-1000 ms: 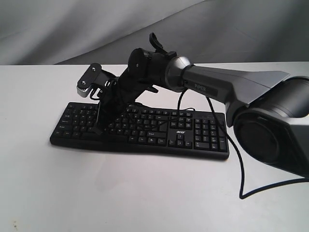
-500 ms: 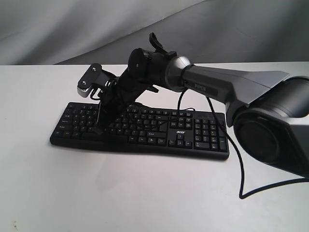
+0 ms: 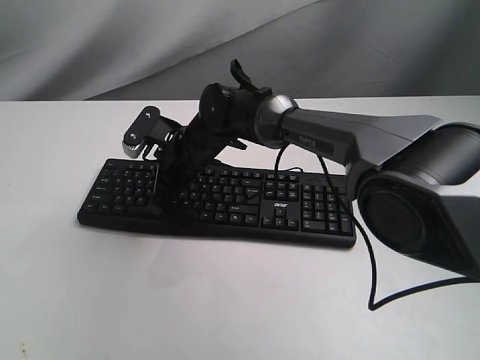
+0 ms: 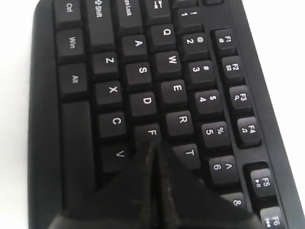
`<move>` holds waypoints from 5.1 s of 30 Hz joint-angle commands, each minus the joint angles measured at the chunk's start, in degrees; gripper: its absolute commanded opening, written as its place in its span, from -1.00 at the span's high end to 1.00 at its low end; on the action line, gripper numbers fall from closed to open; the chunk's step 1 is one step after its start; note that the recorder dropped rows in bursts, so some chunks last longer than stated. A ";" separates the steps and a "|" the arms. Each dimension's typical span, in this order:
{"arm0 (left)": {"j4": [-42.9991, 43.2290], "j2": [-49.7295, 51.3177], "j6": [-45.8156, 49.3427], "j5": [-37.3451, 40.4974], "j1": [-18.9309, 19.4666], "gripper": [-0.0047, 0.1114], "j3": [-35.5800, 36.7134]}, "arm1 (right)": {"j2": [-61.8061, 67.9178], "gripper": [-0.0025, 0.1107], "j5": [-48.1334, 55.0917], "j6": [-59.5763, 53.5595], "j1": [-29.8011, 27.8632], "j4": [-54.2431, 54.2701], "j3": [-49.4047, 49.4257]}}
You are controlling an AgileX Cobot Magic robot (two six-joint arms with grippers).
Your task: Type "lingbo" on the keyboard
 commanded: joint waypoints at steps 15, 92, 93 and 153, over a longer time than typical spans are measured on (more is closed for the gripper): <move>-0.21 -0.21 -0.12 -0.41 0.06 0.91 0.28 | -2.25 0.96 3.34 0.02 -0.13 -0.70 -0.44; -0.21 -0.21 -0.12 -0.41 0.06 0.91 0.28 | -5.51 0.96 4.75 -0.24 -6.14 -3.36 5.97; -0.21 -0.21 -0.12 -0.41 0.06 0.91 0.28 | -5.50 0.96 4.75 -0.24 -6.14 -3.53 5.97; -0.21 -0.21 -0.12 -0.41 0.06 0.91 0.28 | -42.02 0.96 9.47 9.23 -5.99 -10.91 15.07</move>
